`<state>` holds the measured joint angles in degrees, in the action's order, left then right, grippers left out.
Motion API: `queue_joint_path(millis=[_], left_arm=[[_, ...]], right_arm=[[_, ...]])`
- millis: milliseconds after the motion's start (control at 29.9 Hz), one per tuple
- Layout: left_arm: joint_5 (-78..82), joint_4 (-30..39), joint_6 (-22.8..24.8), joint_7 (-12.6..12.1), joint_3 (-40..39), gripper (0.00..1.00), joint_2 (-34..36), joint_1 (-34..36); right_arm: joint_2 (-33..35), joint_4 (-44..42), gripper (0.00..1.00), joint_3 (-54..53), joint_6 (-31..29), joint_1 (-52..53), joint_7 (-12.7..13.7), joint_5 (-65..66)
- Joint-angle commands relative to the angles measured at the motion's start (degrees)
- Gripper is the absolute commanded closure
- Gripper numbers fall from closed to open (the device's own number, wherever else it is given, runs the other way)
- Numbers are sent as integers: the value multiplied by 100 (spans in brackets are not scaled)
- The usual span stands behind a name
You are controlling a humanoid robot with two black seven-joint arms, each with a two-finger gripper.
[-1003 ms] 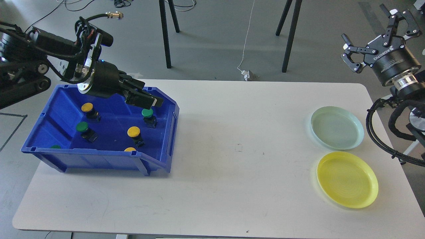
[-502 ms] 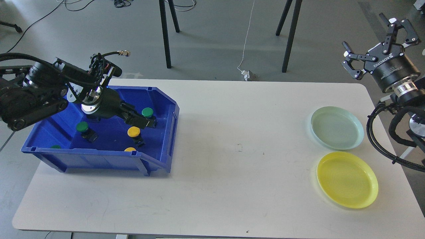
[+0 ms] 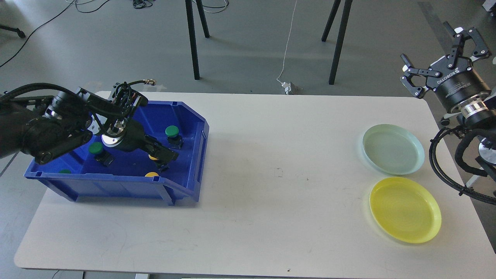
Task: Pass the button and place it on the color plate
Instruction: 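Lower the left gripper into the bin and grasp the yellow button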
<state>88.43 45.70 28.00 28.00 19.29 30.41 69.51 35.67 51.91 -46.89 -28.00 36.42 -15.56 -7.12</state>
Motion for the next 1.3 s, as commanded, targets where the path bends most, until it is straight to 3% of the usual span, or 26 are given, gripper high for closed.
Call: queue_joint_path(millis=[0,736,936,1137,1271], left_arm=[[-1,-35,0,0,-4,1,-9,-17],[-10,-554,0,0,-21,5,-220,-315],[-10,-711,0,0,-30,15,-316,-342],[-19,-905,0,0,-30,33,-431,-456],[-10,-984,0,0,-30,38,-466,-465]], right_arm=[[1,-6,1,-13,0,-38,0,0],[1,-6,1,-31,0,-126,0,0],[10,-6,1,-31,0,-179,0,0],[1,-6,1,-39,0,-240,-9,0],[1,-6,1,-39,0,-249,-9,0]])
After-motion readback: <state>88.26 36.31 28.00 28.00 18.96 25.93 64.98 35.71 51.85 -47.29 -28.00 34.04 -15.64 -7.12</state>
